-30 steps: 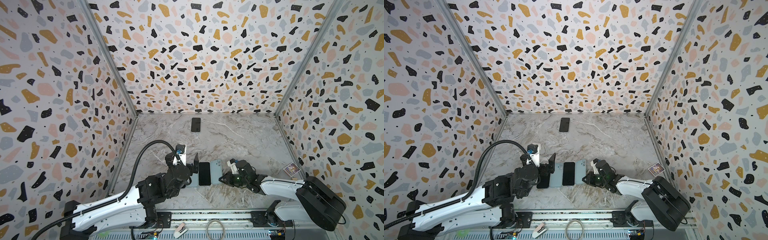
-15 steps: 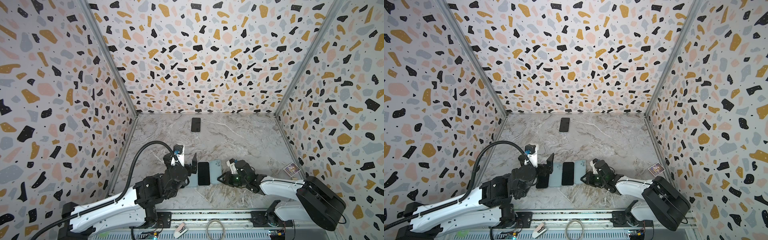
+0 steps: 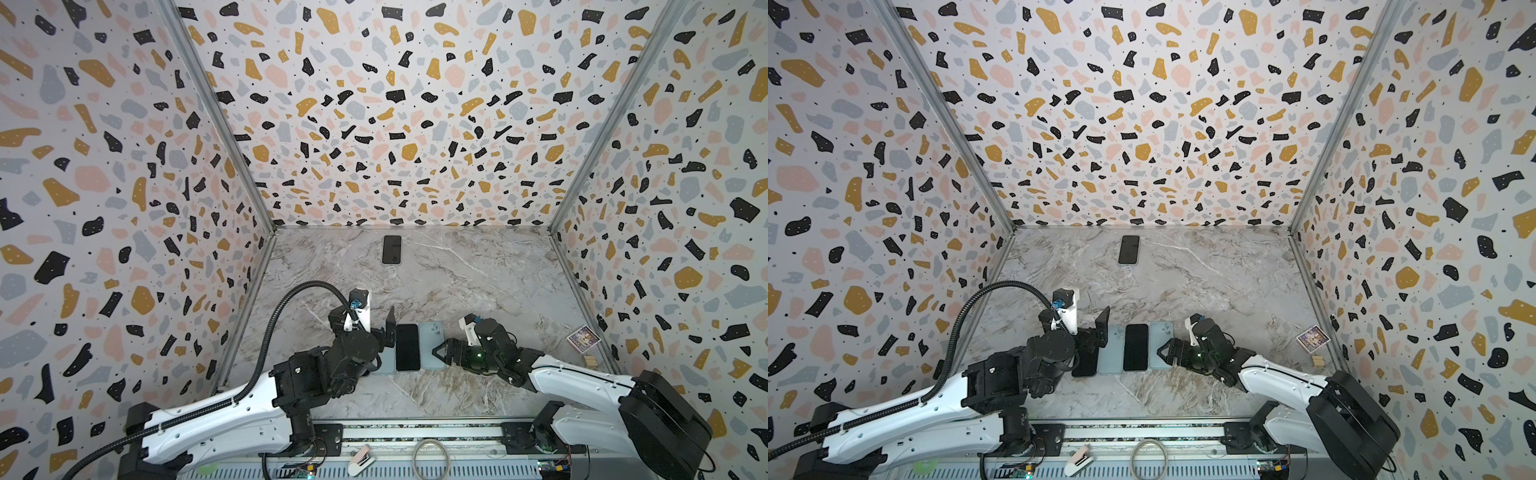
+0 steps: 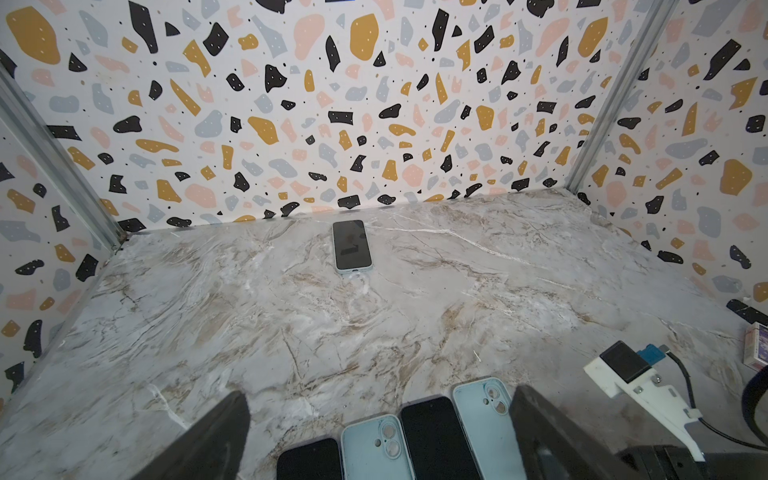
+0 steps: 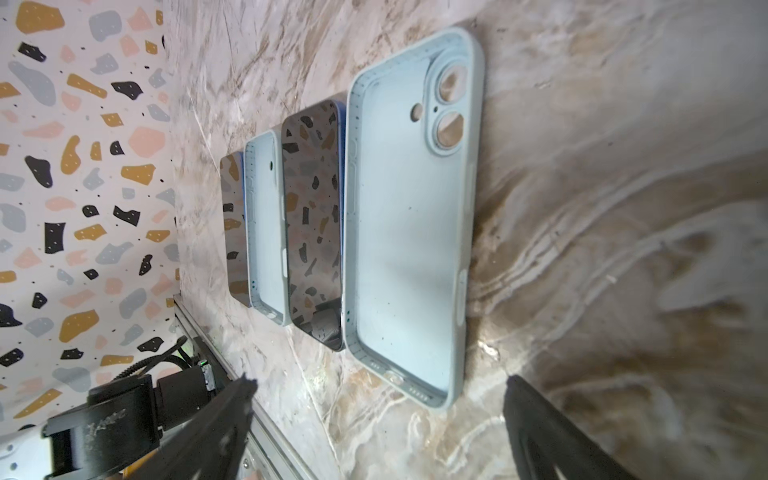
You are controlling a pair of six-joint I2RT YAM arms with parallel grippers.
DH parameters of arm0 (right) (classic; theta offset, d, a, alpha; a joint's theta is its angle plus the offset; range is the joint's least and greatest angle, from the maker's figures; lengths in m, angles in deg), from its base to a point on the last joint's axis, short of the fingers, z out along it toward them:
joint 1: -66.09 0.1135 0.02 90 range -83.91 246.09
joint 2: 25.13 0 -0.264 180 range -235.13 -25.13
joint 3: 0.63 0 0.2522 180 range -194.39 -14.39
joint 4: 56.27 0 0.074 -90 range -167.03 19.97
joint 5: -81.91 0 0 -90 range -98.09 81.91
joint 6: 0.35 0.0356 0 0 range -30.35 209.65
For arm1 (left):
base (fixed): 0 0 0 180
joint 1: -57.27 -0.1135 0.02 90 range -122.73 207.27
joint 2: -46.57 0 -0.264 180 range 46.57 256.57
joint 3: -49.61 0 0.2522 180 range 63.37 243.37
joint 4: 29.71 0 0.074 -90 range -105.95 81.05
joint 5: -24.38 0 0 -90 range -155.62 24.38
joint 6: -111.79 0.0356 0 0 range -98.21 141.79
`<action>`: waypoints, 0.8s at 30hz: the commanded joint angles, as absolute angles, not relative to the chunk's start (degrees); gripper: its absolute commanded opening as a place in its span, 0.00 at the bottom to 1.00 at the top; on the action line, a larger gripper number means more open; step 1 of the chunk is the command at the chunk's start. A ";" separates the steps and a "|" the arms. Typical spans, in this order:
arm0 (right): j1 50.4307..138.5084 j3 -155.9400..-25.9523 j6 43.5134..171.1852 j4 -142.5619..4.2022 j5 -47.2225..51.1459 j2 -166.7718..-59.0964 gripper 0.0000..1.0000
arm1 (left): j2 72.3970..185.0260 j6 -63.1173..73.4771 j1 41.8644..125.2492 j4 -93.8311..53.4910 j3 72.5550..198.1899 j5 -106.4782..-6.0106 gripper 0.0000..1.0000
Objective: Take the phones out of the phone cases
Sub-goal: 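Open both grippers to release the phone and case on the table, then raise the left arm and move its gripper over the far black phone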
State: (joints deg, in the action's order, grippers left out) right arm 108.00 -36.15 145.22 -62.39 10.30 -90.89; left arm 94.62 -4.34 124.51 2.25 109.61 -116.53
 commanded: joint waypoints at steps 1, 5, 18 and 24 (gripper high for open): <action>108.01 -38.84 142.72 -68.26 7.70 -86.81 0.99 | 96.61 -6.43 121.51 2.90 112.46 -113.40 1.00; 108.10 -40.69 139.55 -73.68 5.48 -80.46 0.99 | 100.64 -7.20 113.06 2.51 114.72 -102.57 0.99; 108.53 -47.87 133.29 -85.10 1.92 -70.82 0.99 | 135.45 3.57 93.93 6.07 140.20 -85.86 1.00; 108.62 -49.31 131.78 -85.87 2.24 -71.25 0.99 | 149.58 4.77 89.57 10.13 153.20 -85.03 1.00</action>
